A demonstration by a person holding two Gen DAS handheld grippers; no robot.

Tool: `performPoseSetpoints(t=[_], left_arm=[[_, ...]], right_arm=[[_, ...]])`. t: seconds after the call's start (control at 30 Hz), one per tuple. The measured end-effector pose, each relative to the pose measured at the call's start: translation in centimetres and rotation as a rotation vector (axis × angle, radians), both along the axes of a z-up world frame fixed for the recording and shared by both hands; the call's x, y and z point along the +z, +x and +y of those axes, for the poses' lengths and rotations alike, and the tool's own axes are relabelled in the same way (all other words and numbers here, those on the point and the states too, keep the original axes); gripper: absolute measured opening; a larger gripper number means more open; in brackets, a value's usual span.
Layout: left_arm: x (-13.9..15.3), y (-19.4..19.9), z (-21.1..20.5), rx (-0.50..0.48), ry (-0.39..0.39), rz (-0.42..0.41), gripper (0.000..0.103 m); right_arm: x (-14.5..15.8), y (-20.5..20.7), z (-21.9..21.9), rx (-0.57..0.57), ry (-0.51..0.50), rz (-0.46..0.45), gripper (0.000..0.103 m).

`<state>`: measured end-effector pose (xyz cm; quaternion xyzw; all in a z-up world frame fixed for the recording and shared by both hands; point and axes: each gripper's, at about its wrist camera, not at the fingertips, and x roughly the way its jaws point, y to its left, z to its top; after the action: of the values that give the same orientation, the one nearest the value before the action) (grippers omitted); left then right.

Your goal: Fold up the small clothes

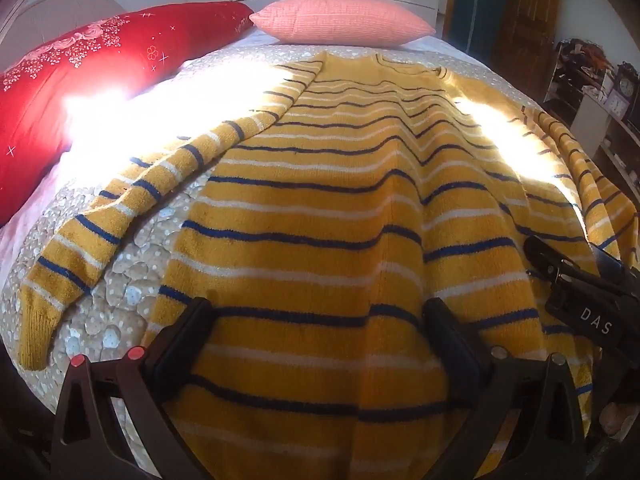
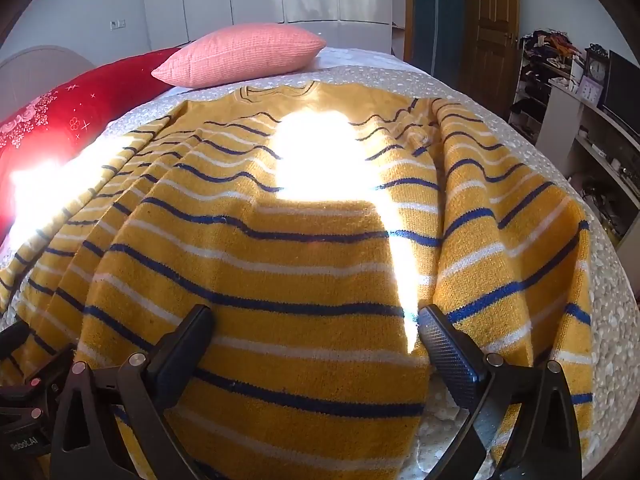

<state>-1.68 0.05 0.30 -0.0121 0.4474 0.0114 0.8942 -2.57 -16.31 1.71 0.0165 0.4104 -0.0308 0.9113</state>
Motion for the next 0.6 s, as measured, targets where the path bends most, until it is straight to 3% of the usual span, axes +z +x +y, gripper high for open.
performPoseSetpoints(t=[0.6], left_arm=[[-0.4, -0.4, -0.1, 0.008, 0.016, -0.026, 0.103]], right_arm=[[-0.1, -0.2, -0.1, -0.008, -0.011, -0.042, 0.103]])
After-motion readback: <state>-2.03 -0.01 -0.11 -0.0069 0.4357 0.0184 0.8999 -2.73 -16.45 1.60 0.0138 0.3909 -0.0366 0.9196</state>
